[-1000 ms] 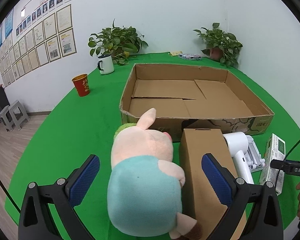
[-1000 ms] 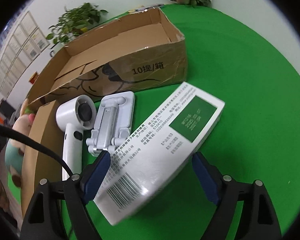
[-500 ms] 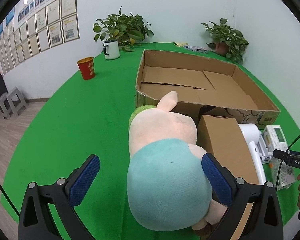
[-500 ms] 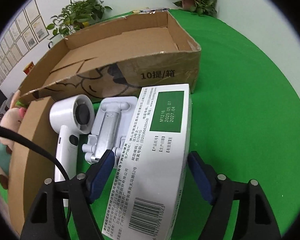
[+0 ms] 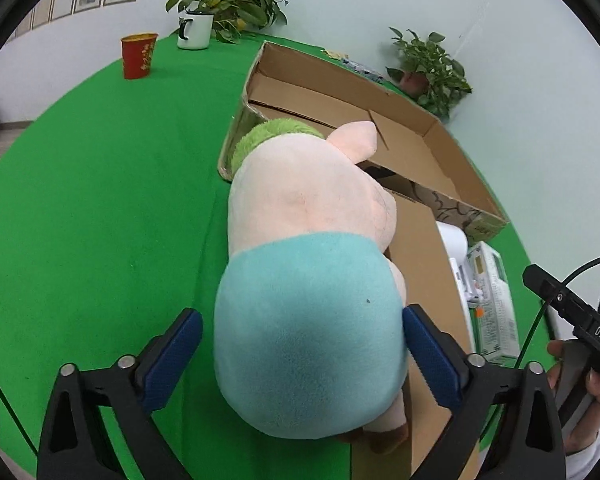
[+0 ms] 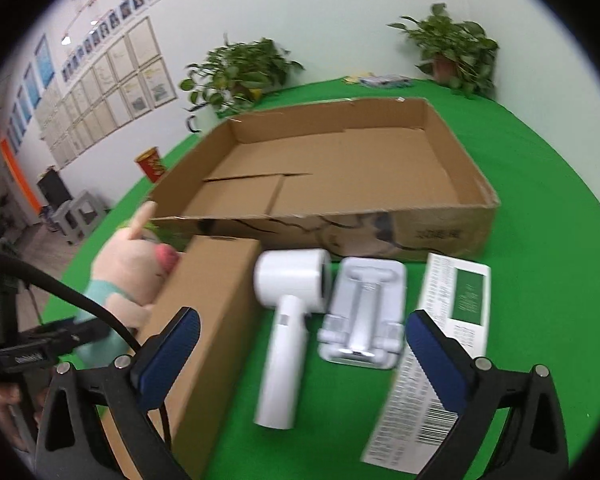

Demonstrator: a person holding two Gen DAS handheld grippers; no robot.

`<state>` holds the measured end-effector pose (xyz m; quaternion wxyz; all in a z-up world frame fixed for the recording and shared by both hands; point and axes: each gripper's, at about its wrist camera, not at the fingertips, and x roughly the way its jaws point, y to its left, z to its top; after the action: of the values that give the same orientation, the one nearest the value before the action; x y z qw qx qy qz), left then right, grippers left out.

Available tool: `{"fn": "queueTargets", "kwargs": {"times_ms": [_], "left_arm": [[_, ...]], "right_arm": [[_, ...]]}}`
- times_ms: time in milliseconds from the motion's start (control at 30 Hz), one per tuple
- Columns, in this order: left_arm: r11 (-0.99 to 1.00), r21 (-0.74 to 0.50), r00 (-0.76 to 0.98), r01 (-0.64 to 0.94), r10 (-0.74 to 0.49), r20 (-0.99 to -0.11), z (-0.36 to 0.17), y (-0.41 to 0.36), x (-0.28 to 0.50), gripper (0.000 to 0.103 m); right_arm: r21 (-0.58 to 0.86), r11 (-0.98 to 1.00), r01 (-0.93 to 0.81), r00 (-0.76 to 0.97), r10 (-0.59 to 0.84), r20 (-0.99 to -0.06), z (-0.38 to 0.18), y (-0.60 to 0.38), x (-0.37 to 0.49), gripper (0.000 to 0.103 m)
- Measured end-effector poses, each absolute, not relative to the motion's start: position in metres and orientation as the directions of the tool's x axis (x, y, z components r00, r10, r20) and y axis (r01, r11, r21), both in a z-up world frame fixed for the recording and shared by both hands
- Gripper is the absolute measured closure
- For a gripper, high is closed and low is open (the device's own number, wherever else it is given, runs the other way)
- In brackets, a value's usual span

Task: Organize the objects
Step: 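Bring the right gripper to the held plush pig and grasp it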

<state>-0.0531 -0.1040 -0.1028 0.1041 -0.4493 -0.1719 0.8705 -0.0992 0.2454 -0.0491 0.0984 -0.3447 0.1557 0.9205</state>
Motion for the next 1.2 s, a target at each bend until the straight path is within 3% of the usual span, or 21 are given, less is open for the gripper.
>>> {"fn": "queueTargets", "kwargs": {"times_ms": [233,633,767,900,1200], "left_arm": [[-0.897,-0.440,-0.593,-0.048,0.380,-0.710,-0.105,-0.118,-0.043,0.030],[-0.872,-0.487,-0.602,-0.040,0.410,-0.685,-0.101,-0.155,-0.004,0.036],[-0.867,-0.498,-0.613,-0.036,0.412,-0.674,-0.102,-0.160,0.004,0.036],[-0.865,-0.501,-0.626,-0.030,0.407,-0.665,-0.107,-0.164,0.009,0.037],[-0.867,-0.498,-0.628,-0.033,0.406,-0.664,-0.112,-0.170,0.012,0.039]], "right_arm": [[0.267,-0.958,-0.103,-0.779,-0.090,-0.620,-0.031,0.187,-0.123,0.001],[0.337,-0.915,0.221,-0.712,-0.388,-0.586,-0.021,0.117,-0.166,0.001],[0.311,-0.924,0.222,-0.650,-0.378,-0.660,-0.032,0.088,-0.205,0.001],[0.375,-0.917,0.138,-0.563,-0.385,-0.732,-0.057,0.084,-0.232,0.001],[0.427,-0.900,0.087,-0.480,-0.413,-0.774,-0.074,0.067,-0.231,0.003]]}}
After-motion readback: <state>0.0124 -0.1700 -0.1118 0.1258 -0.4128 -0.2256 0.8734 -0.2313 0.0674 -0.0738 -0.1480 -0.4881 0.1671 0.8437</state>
